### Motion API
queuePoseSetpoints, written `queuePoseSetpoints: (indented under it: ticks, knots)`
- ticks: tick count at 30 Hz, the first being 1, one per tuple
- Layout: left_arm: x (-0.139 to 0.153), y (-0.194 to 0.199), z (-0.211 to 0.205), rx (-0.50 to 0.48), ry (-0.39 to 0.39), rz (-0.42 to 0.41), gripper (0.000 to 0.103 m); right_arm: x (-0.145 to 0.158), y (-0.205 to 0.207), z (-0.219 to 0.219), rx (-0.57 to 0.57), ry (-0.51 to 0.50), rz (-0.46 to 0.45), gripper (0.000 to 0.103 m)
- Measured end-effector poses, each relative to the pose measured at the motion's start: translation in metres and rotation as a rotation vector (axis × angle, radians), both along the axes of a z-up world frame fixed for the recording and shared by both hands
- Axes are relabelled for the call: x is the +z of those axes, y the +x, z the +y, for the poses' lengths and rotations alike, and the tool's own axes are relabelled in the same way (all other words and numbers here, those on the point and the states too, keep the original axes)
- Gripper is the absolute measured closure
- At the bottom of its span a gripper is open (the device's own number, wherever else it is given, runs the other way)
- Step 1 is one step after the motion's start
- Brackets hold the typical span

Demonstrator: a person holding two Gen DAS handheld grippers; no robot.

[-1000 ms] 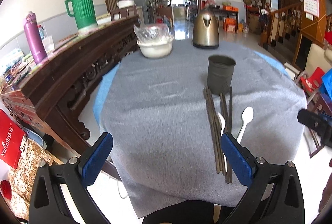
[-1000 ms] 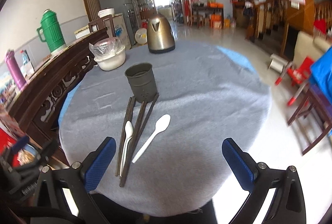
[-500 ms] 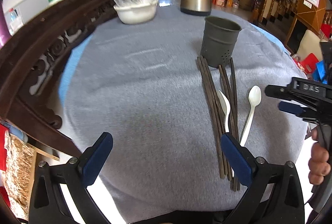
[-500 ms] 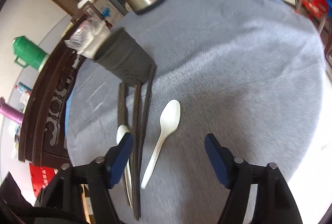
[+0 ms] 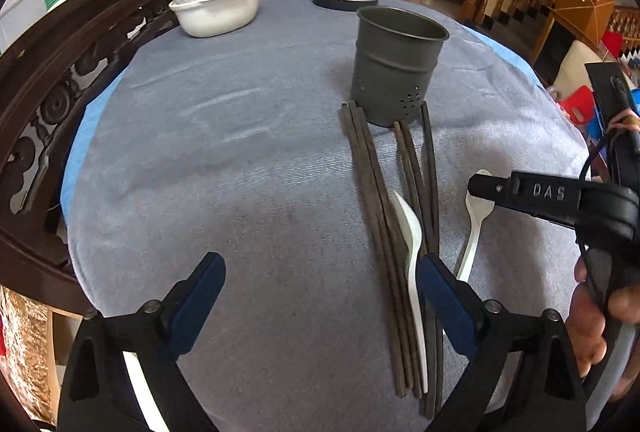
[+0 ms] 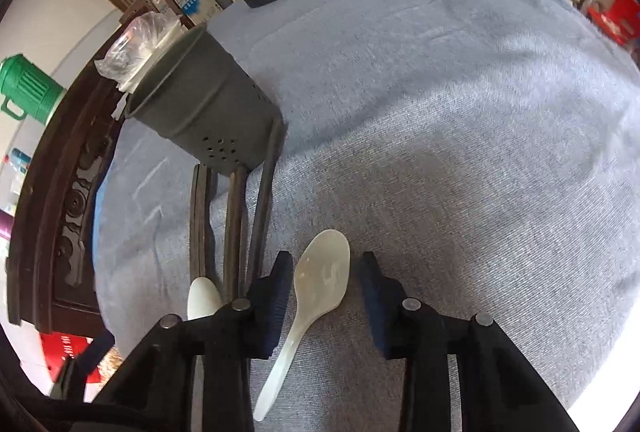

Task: Organize utensils
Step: 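Close the right tool on a white spoon while the left tool closes on the other spoon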

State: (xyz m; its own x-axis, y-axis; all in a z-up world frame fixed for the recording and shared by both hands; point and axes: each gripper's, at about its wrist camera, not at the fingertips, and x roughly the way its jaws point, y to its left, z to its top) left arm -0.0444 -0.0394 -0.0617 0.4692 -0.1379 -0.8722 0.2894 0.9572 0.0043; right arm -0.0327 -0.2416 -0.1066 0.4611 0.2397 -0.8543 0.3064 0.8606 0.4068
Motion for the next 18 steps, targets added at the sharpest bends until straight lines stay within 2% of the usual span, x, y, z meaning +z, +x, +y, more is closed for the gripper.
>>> queuePoseSetpoints:
  ticks: [7, 11, 18]
  knots:
    - [0.0013, 0.0022, -0.0042, 0.001, 0.032, -0.016, 0.006, 0.001, 0.0014, 0.0073, 0.031, -0.093, -0.039, 0.088]
    - [0.0, 0.0043, -0.0057, 0.0, 0.041, -0.013, 0.007, 0.0004, 0.0022, 0.0066, 0.032, -0.121, -0.062, 0.091]
    - [0.0004, 0.0059, -0.0114, -0.014, 0.034, -0.008, 0.014, 0.0065, -0.0024, 0.0021, 0.018, -0.175, -0.1, 0.091]
